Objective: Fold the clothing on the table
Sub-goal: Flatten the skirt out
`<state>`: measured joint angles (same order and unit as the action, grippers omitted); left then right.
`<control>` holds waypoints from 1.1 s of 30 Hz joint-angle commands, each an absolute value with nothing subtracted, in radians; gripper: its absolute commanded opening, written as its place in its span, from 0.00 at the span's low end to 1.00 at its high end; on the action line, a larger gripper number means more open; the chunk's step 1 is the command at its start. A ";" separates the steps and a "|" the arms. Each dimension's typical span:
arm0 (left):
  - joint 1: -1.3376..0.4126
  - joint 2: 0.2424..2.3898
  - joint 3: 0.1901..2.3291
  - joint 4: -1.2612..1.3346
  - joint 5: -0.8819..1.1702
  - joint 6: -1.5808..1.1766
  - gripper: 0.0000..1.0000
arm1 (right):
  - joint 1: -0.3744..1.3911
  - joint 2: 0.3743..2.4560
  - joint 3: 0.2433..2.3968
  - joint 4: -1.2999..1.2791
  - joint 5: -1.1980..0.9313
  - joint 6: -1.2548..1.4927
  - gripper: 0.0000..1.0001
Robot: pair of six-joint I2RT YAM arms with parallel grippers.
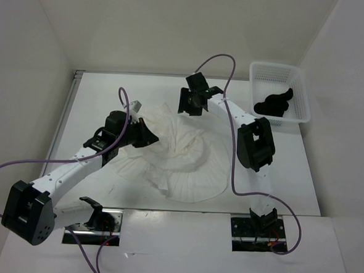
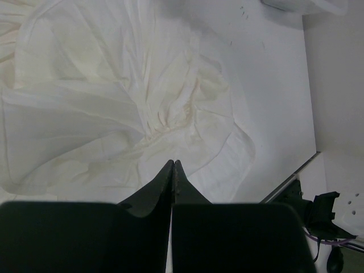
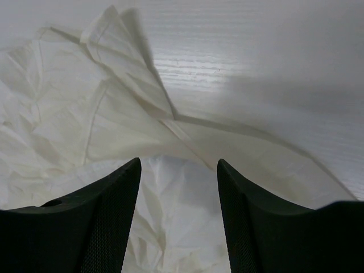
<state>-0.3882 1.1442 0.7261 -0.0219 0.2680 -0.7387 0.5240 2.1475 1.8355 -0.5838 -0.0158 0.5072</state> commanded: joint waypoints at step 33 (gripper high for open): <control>-0.364 1.157 0.736 0.021 0.284 -0.747 0.03 | 0.618 1.785 1.534 -0.772 -0.038 0.413 0.85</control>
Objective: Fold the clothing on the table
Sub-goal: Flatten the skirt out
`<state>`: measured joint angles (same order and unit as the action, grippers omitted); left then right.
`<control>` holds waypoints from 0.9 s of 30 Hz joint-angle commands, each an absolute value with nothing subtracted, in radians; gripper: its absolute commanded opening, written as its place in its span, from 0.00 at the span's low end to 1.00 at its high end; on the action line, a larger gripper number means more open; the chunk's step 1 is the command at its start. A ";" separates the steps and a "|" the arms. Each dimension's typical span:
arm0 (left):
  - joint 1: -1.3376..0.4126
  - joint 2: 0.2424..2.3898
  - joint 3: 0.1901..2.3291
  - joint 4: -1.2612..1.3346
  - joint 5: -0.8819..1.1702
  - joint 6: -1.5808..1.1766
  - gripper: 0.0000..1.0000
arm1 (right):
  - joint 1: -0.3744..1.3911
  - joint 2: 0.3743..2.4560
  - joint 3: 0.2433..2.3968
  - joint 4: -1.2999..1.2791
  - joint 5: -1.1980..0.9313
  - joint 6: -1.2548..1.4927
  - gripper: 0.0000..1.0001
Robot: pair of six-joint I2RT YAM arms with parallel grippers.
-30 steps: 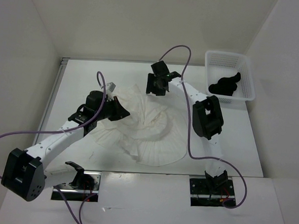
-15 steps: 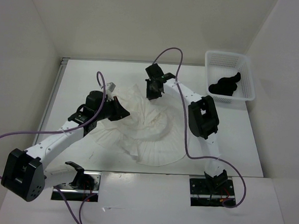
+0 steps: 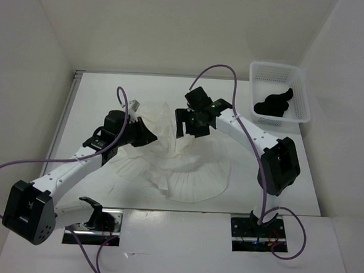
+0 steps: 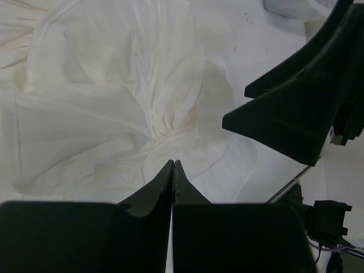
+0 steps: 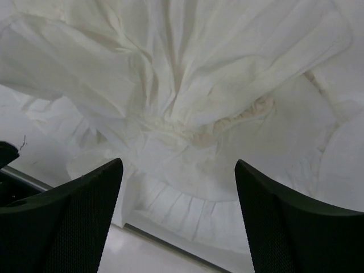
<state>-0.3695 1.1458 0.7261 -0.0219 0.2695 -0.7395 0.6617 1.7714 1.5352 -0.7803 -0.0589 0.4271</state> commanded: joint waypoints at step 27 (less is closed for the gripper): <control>-0.354 1.121 0.710 0.020 0.279 -0.765 0.03 | 0.687 1.677 1.416 -0.800 0.008 0.501 0.00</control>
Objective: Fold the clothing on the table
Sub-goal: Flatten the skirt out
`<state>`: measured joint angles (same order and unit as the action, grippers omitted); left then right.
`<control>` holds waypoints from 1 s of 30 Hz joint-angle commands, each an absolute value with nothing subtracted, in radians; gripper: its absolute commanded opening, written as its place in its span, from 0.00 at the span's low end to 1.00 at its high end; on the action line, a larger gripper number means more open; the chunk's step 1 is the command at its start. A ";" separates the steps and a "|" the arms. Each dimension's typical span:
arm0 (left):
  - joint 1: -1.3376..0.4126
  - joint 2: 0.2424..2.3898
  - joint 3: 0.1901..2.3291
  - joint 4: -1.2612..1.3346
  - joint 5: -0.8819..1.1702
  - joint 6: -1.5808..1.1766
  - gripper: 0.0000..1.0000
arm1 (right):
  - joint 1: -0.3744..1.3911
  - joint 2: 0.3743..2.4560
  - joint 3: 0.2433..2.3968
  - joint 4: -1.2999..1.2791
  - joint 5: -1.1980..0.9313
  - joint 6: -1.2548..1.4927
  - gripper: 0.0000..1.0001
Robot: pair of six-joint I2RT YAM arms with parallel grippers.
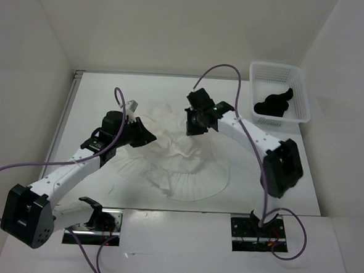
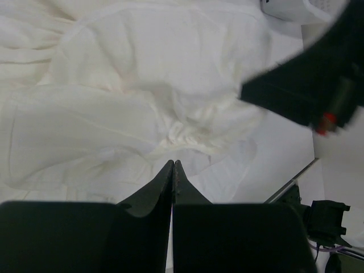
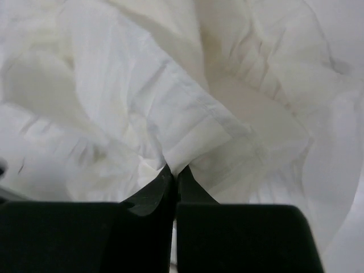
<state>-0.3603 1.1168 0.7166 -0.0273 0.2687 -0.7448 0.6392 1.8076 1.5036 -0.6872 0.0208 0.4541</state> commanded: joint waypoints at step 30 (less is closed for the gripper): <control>-0.345 1.161 0.718 0.028 0.377 -0.784 0.03 | 0.795 1.950 1.476 -0.678 0.218 0.539 0.56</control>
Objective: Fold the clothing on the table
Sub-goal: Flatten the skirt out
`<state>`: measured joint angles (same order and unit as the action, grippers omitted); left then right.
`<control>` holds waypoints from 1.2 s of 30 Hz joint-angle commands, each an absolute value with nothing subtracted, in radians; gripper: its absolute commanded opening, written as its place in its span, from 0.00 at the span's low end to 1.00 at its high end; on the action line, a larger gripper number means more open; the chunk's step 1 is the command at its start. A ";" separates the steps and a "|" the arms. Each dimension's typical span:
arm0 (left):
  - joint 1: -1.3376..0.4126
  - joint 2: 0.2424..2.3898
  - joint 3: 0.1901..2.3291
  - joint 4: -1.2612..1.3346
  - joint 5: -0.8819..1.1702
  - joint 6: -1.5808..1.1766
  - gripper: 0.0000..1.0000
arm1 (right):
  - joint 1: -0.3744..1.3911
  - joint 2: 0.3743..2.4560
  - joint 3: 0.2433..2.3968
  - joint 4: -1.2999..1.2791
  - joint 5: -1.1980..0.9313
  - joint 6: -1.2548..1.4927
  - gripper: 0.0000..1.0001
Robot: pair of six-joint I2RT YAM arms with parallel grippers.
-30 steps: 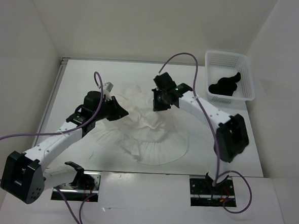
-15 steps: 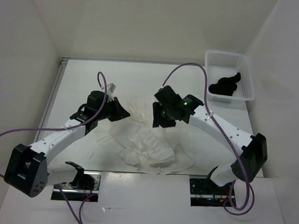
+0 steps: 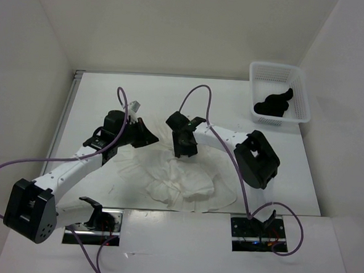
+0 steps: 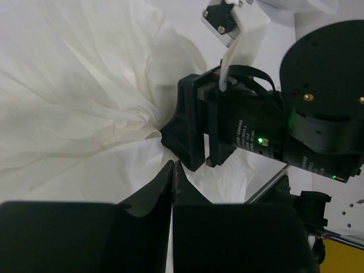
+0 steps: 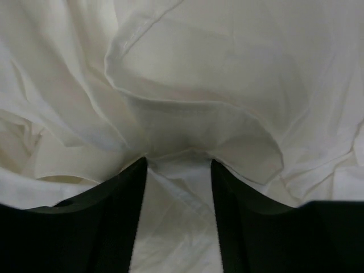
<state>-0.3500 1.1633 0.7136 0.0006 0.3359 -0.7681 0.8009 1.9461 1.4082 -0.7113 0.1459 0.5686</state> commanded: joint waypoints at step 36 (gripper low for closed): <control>-0.345 1.290 0.726 0.077 0.517 -0.755 0.00 | 0.856 1.396 1.253 -1.072 -0.212 0.457 0.67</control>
